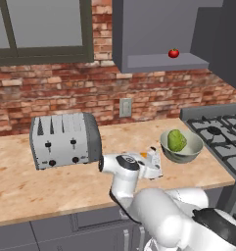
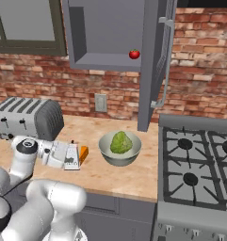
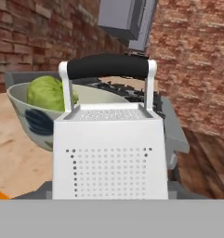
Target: Pick the cheese from the fridge and the cheese grater from the cabinet and place them next to the salad bowl.
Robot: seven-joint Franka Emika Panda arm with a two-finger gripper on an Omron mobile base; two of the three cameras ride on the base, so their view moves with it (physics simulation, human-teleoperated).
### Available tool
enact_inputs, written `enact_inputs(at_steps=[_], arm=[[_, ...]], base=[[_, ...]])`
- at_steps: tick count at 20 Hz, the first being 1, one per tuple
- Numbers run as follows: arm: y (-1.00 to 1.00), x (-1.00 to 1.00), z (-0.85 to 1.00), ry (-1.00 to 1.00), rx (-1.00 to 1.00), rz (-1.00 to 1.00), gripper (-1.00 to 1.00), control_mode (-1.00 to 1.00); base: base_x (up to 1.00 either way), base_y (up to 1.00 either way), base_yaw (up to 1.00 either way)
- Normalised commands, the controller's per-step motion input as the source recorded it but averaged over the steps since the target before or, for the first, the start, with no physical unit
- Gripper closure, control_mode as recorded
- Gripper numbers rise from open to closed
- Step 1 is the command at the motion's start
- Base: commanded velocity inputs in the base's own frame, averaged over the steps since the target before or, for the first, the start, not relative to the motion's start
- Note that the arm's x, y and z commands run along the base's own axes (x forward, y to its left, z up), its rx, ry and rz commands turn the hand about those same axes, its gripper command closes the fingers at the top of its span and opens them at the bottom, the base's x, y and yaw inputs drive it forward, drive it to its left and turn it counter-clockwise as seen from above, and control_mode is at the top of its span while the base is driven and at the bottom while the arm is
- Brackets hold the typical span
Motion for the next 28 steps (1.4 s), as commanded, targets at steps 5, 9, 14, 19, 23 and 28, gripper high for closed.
enact_inputs(at_steps=[5, 9, 14, 19, 23, 28], arm=[[-0.11, 0.39, -0.16, -0.01, 0.00, -0.13, 1.00, -1.00], [-0.27, 0.04, -0.13, -0.06, 0.05, -0.03, 1.00, -1.00], [-0.33, -0.09, 0.00, -0.14, 0.13, 0.03, 1.00, -1.00], [-0.17, -0.03, 0.00, -0.07, 0.05, 0.04, 1.00, -1.00], [0.19, -0.33, -0.35, -0.09, 0.00, 0.00, 1.00, -1.00], [0.13, -0.18, -0.41, -0.11, 0.00, 0.00, 1.00, -1.00]], base=[[0.00, 0.00, 0.00], [0.00, 0.00, 0.00], [0.00, 0.00, 0.00], [0.00, 0.00, 0.00], [0.00, 0.00, 0.00], [0.00, 0.00, 0.00]])
